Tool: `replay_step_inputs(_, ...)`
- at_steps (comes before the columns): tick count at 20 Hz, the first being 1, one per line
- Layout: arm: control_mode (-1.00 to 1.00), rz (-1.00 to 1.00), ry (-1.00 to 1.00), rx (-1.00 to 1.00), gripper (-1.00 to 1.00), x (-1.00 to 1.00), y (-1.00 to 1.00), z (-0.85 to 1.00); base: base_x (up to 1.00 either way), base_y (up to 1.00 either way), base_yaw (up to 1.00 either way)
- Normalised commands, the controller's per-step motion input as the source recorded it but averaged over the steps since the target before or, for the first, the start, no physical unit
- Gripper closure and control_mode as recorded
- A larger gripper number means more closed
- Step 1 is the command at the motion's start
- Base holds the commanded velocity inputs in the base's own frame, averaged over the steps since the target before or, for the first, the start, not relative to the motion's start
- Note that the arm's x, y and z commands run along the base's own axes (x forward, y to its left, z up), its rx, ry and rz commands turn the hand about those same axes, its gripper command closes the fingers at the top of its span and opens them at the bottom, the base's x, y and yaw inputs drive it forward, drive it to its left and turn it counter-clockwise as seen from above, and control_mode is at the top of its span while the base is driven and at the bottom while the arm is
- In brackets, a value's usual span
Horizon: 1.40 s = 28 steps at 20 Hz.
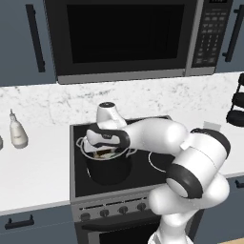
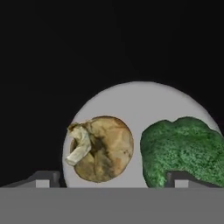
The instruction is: Put the onion and broccoli in the pot. Retrieve the spatula and lightly stir the vegetables in the pot.
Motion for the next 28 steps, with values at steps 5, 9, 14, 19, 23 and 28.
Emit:
replay_step_inputs(5,-1.0,0.0,-0.03,0.0,-1.0,0.0,-0.08,0.0,0.0,0.0,0.0)
replay_step_inputs(9,-1.0,0.0,-0.09,0.0,-1.0,0.06,-0.14,0.0,0.0,0.0,0.0)
replay_step_inputs(14,-1.0,0.0,-0.15,0.0,-1.0,0.08,-0.05,0.0,0.0,0.0,0.0)
replay_step_inputs(19,-1.0,0.0,-0.2,0.0,-1.0,0.23,-0.07,0.0,0.0,0.0,0.0)
replay_step_inputs(23,-1.0,0.0,-0.22,0.0,-1.0,0.23,-0.1,0.0,0.0,0.0,0.0)
replay_step_inputs(28,-1.0,0.0,-0.25,0.0,-1.0,0.0,0.0,0.0,0.0,0.0,0.0)
